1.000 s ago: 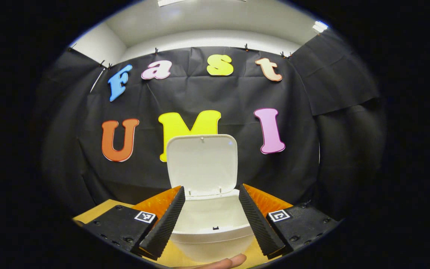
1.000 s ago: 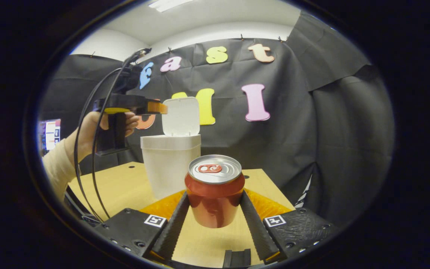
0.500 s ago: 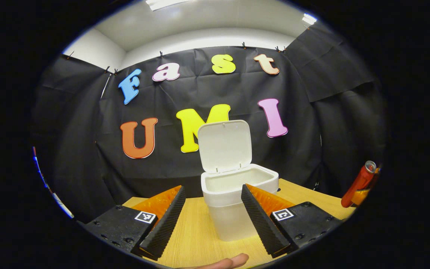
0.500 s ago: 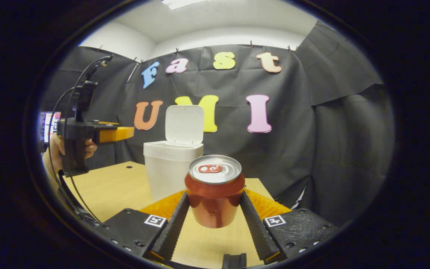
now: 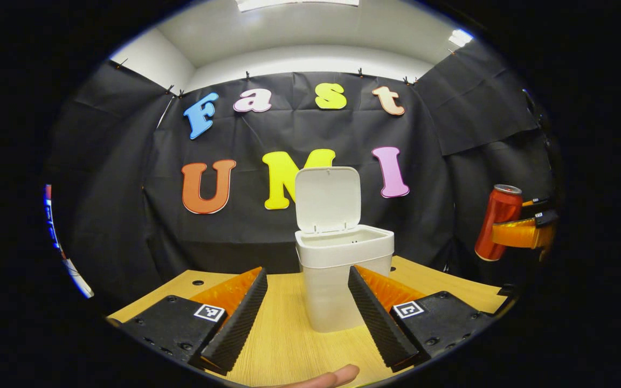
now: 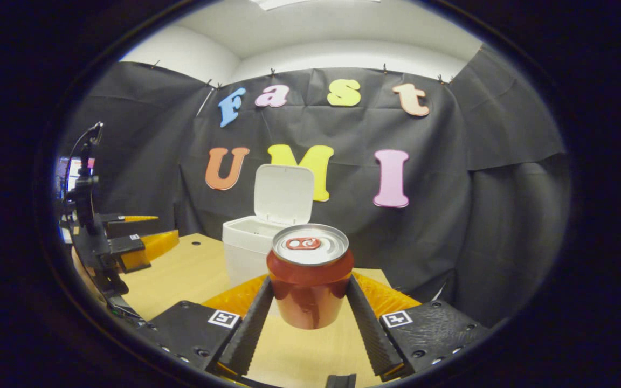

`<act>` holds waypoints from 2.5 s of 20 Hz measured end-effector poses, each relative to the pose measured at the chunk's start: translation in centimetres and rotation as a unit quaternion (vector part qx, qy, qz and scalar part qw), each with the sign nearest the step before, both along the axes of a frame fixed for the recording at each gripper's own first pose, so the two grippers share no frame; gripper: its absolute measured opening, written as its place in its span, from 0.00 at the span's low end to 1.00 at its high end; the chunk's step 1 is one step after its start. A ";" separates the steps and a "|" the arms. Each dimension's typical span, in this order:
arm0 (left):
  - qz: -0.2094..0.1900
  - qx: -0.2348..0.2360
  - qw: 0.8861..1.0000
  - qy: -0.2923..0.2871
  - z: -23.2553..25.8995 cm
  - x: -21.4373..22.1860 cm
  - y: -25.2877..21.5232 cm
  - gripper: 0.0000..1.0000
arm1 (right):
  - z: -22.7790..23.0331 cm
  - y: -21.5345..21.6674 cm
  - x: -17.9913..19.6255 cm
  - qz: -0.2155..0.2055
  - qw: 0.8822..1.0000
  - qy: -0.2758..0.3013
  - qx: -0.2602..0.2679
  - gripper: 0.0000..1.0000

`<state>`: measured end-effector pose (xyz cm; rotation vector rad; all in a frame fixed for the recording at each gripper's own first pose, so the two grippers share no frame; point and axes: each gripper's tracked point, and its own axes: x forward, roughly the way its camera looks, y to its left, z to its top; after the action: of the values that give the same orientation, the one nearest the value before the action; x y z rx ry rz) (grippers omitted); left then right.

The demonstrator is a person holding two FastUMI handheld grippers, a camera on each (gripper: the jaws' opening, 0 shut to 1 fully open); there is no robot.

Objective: Press the lid of the desktop garbage bin to open it, pick up the crumpled paper on the desktop and throw it into the bin, then pick up the pop can on the desktop and drop it into the bin, and finally close the garbage bin lid.

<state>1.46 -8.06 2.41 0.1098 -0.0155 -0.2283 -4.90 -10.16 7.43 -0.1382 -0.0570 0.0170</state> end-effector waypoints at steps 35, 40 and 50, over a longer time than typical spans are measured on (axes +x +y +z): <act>0.050 -0.029 0.993 0.099 -7.1 0.7 6.8 0.98 | 10.6 10.3 27.4 -0.057 0.994 0.082 0.033 0.80; 0.052 -0.027 0.994 0.089 -6.7 0.6 7.0 0.98 | 11.5 11.4 27.8 -0.055 0.996 0.069 0.024 0.83; 0.047 -0.027 0.994 0.095 -7.1 0.8 6.9 0.98 | 14.0 12.4 26.9 -0.049 0.997 0.044 0.028 0.88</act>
<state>2.27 -1.16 -4.65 0.0337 0.1730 -0.1435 21.96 2.24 21.39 -0.0837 0.0378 -0.0768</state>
